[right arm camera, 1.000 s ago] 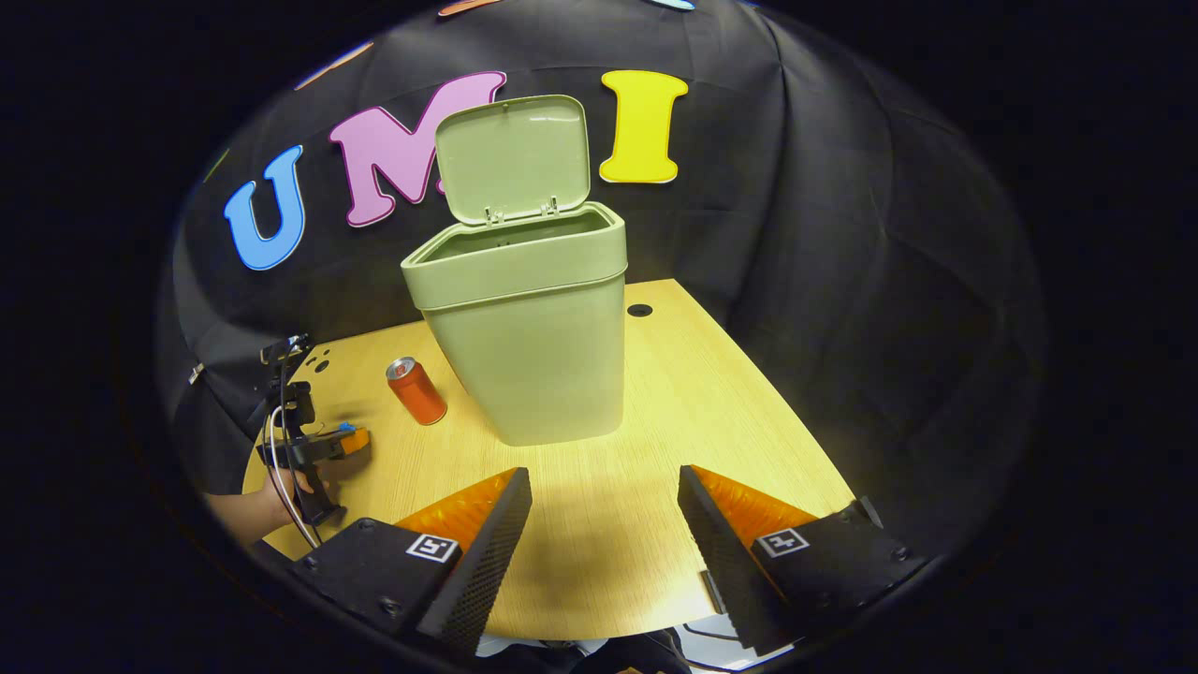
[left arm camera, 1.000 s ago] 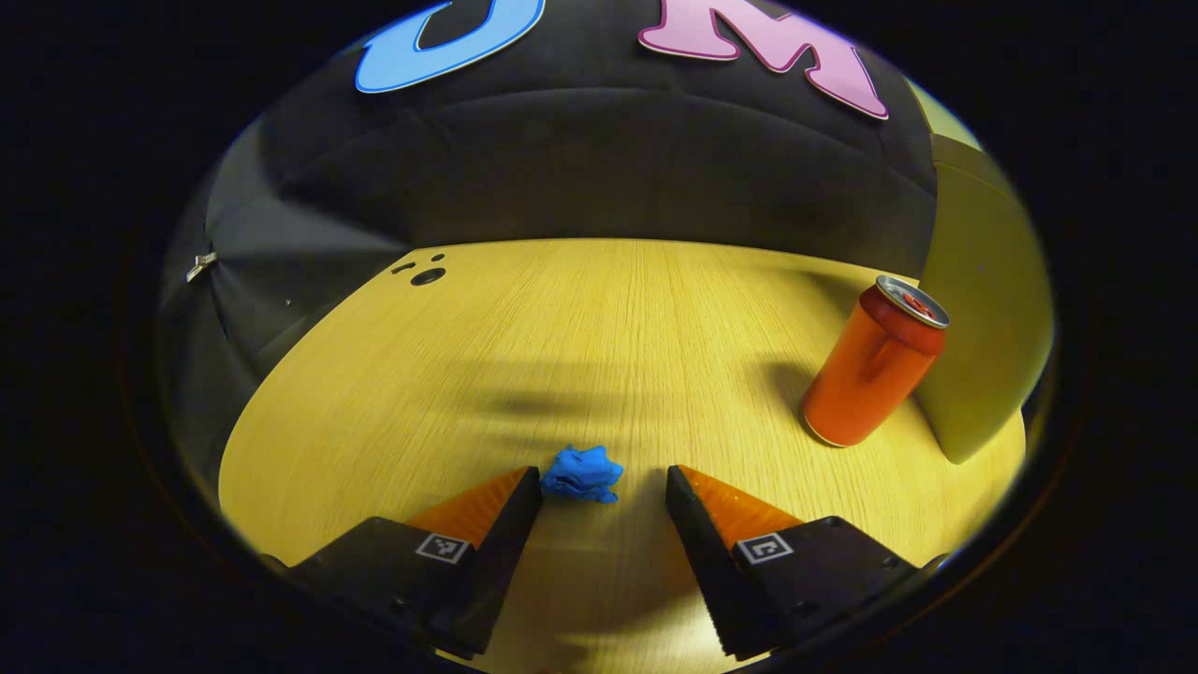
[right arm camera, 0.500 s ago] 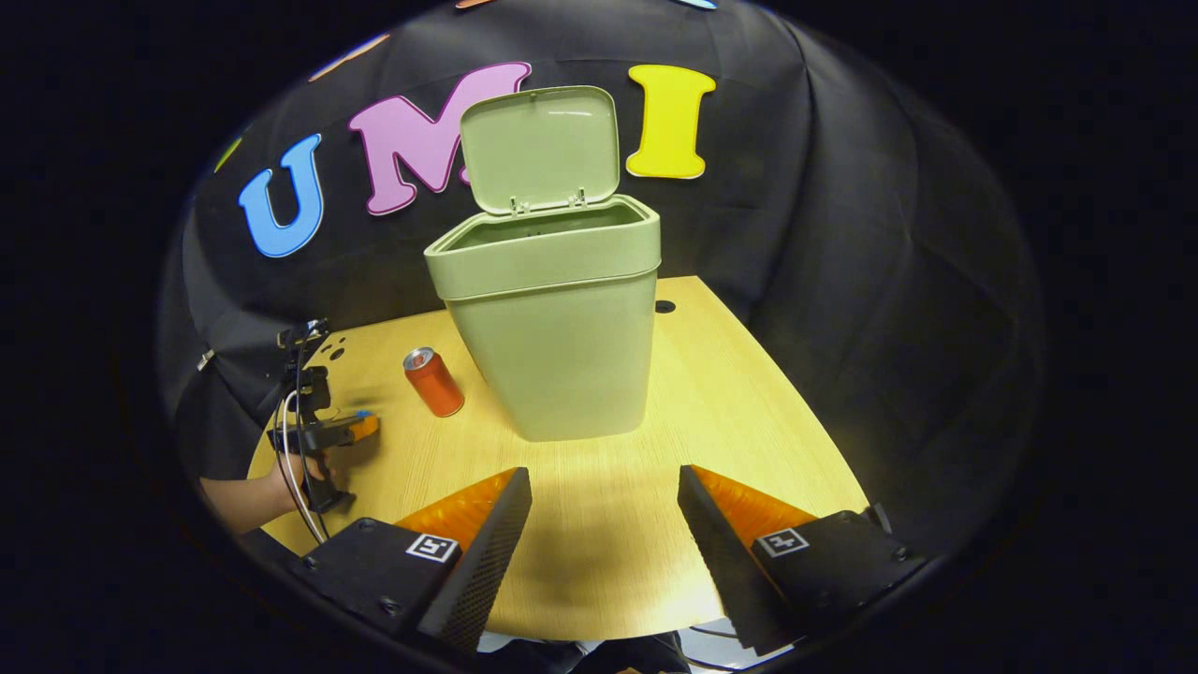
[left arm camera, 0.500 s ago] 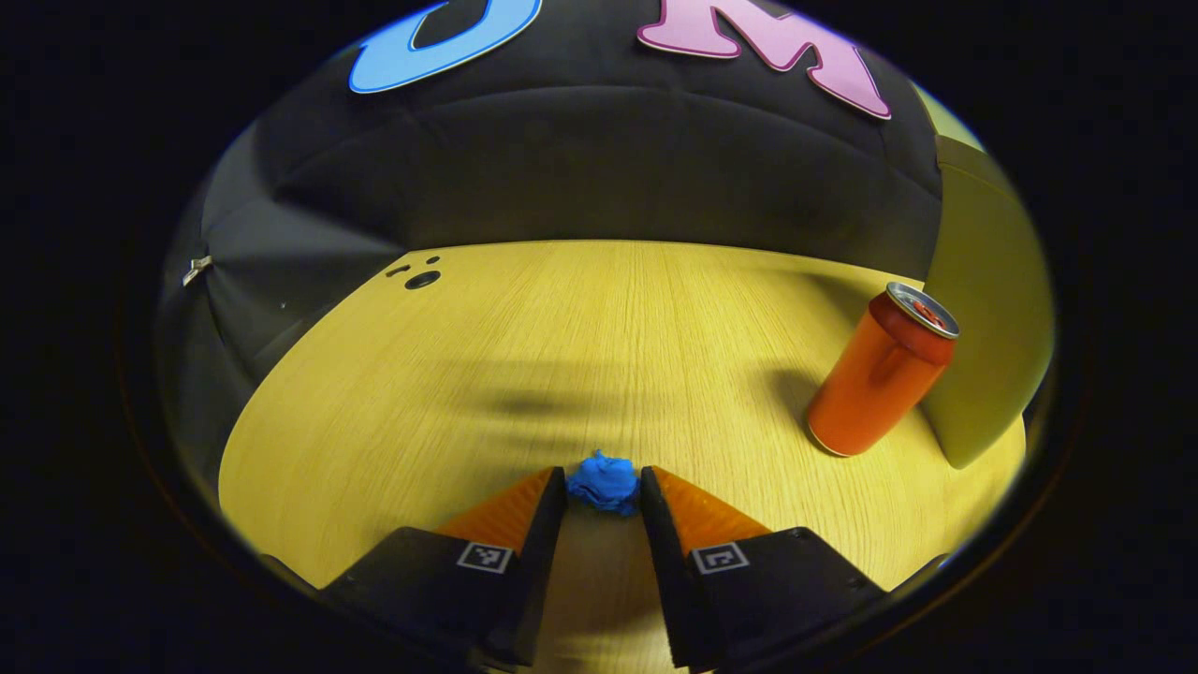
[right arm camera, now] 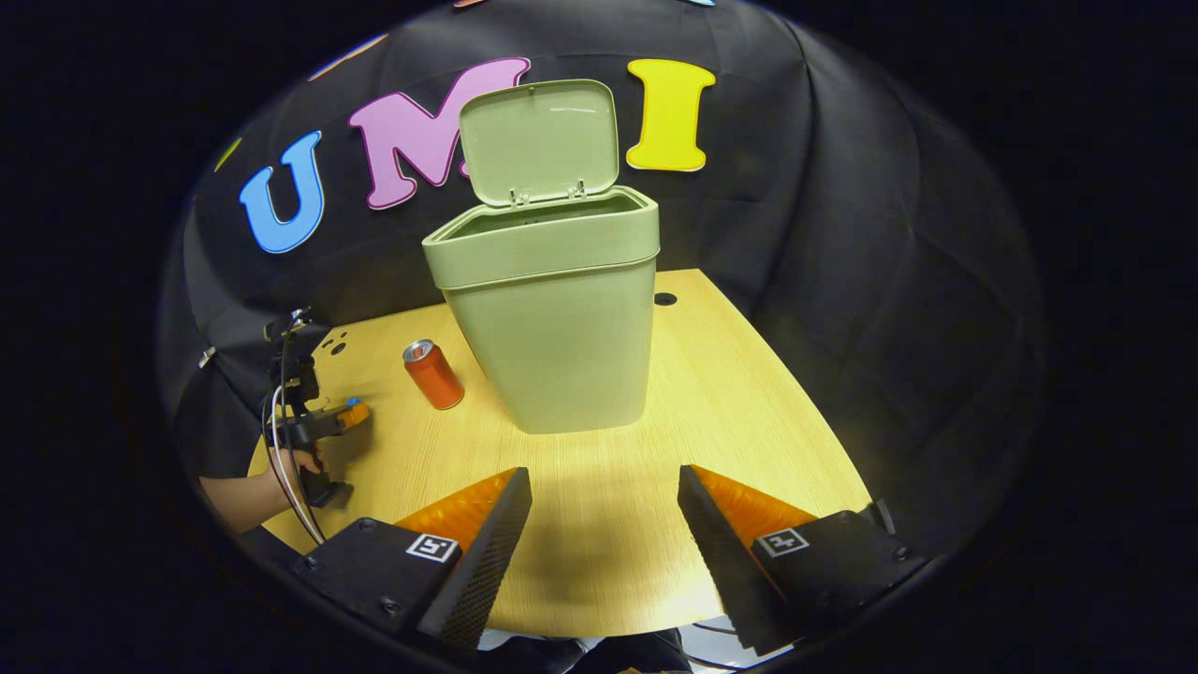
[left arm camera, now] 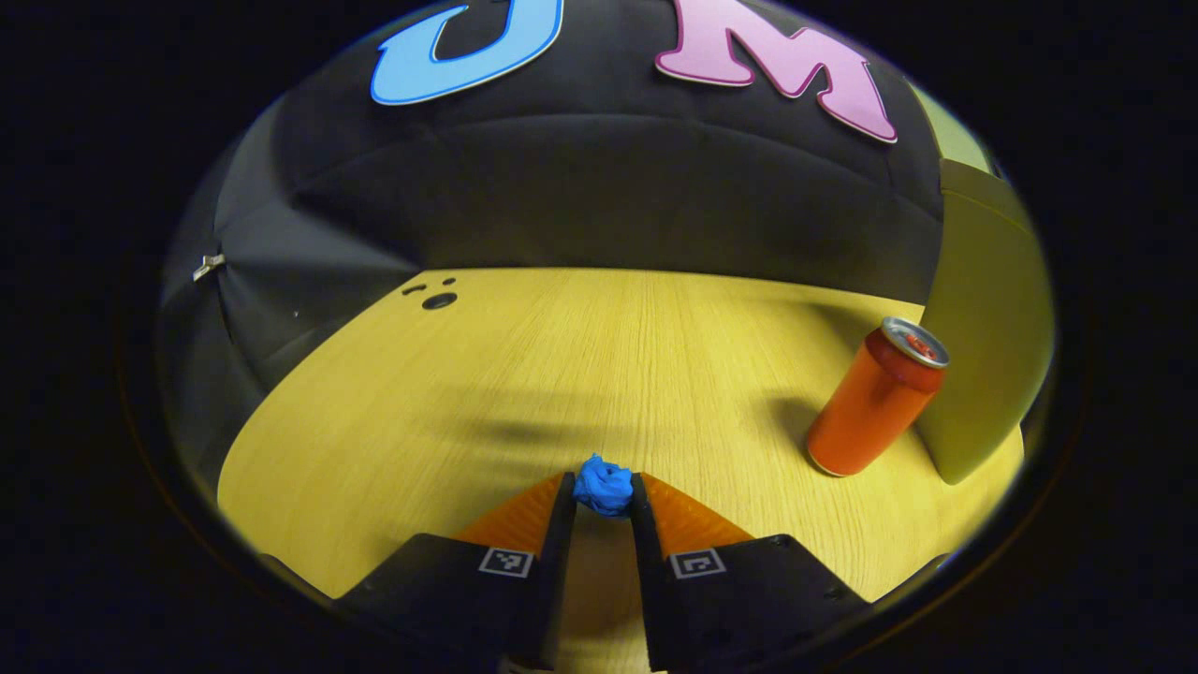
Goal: Press the lid of the desktop garbage bin to open it, pick up the crumpled paper on the desktop and throw it into the bin, then pick up the pop can on the desktop and drop it into the bin, and finally close the garbage bin lid.
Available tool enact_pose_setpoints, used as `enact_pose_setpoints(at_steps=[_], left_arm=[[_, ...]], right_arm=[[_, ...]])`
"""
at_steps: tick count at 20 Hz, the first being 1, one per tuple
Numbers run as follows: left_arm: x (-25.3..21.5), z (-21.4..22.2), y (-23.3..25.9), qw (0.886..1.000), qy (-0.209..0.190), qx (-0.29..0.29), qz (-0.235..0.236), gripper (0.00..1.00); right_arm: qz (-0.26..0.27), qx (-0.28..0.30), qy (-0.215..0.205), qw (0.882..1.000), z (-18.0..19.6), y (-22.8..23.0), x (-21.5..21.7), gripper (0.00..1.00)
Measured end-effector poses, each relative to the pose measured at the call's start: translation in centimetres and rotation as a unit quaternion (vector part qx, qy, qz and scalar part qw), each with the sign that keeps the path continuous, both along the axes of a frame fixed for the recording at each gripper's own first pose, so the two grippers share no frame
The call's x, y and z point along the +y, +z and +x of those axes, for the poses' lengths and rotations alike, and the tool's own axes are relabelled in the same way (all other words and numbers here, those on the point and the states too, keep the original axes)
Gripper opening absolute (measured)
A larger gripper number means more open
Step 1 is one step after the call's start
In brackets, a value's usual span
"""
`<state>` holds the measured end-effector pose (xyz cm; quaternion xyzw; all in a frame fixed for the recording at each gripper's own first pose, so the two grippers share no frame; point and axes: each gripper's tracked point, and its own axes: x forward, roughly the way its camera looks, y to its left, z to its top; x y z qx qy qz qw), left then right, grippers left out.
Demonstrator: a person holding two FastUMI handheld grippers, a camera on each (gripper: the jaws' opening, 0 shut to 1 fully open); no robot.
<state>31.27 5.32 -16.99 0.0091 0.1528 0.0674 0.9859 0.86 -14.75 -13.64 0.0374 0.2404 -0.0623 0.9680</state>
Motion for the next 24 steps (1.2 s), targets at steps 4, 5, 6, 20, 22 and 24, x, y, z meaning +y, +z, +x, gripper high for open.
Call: enact_pose_setpoints(at_steps=[4, 5, 6, 20, 22, 24], left_arm=[[-1.6, -1.3, 3.7, 0.998, -0.031, -0.036, 0.033, 0.41], [-2.2, -1.7, 4.6, 0.997, -0.039, -0.045, 0.041, 0.39], [-2.8, -2.3, 5.7, 0.996, -0.047, -0.052, 0.050, 0.39], [-21.9, -7.6, 24.9, 0.959, -0.234, -0.163, 0.010, 0.38], [-25.5, -8.0, 26.2, 0.949, -0.266, -0.171, 0.001, 0.38], [-29.0, -8.3, 27.0, 0.939, -0.298, -0.173, -0.008, 0.38]], right_arm=[[0.000, -0.002, 0.009, 1.000, 0.2, -0.1, 0.4, 0.99], [0.000, -0.004, 0.011, 1.000, 0.3, 0.0, 0.4, 0.99], [0.001, -0.006, 0.012, 1.000, 0.4, 0.0, 0.4, 0.99], [0.021, -0.046, 0.015, 0.999, 1.9, 1.6, -1.5, 0.99], [0.022, -0.050, 0.018, 0.998, 2.1, 1.8, -1.6, 0.99], [0.021, -0.054, 0.022, 0.998, 2.1, 1.9, -1.7, 0.99]])
